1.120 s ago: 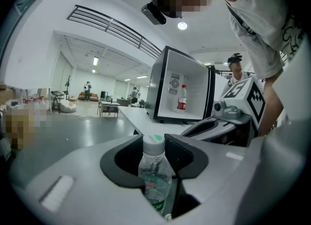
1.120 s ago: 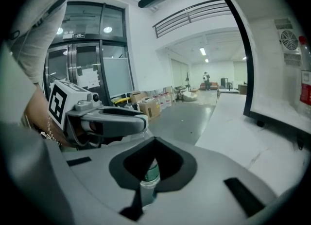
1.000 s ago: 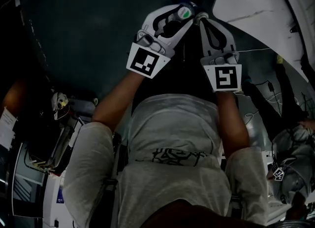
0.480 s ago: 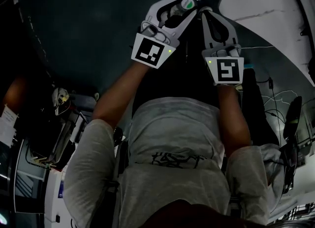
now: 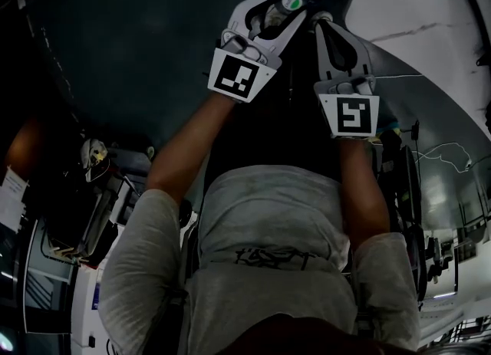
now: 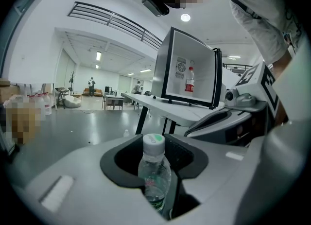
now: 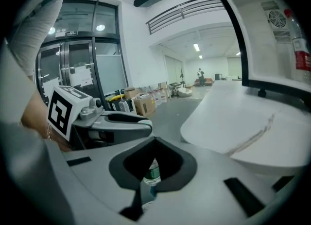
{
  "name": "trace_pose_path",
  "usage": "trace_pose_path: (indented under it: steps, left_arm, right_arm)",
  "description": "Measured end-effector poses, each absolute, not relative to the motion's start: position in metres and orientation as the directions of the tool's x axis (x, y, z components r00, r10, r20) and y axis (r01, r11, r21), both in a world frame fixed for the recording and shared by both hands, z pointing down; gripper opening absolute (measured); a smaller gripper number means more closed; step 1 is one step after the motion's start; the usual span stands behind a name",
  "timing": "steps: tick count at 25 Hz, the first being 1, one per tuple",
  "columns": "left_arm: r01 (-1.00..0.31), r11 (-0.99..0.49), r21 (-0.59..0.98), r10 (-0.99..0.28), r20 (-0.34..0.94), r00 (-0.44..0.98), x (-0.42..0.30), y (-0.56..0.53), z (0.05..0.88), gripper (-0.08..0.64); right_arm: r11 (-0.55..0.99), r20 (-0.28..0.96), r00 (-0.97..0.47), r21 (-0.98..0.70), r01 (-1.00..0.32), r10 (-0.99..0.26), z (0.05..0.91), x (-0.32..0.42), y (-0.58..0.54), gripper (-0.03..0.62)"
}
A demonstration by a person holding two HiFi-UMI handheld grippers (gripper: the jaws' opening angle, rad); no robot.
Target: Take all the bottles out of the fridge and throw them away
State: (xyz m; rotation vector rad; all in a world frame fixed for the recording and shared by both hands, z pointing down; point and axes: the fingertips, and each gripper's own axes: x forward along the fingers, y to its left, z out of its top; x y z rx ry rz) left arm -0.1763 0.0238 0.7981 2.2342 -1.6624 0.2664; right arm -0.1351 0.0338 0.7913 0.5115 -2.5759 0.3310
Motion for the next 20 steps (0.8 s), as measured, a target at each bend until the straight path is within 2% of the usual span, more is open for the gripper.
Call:
trace_pose_path:
  steps: [13, 20]
  left_arm:
    - [-0.956, -0.246, 0.161, -0.881, 0.374, 0.29, -0.181, 0.015, 0.817, 0.146]
    - [-0.956, -0.26, 0.136, -0.854, 0.429, 0.294, -0.181, 0.016, 0.846, 0.147]
  right_arm:
    - [0.907, 0.526, -0.804, -0.131, -0.4, -0.278, 0.804, -0.138, 0.035, 0.009]
    - [0.911, 0.501, -0.818, -0.129, -0.392, -0.281, 0.799, -0.139, 0.035, 0.008]
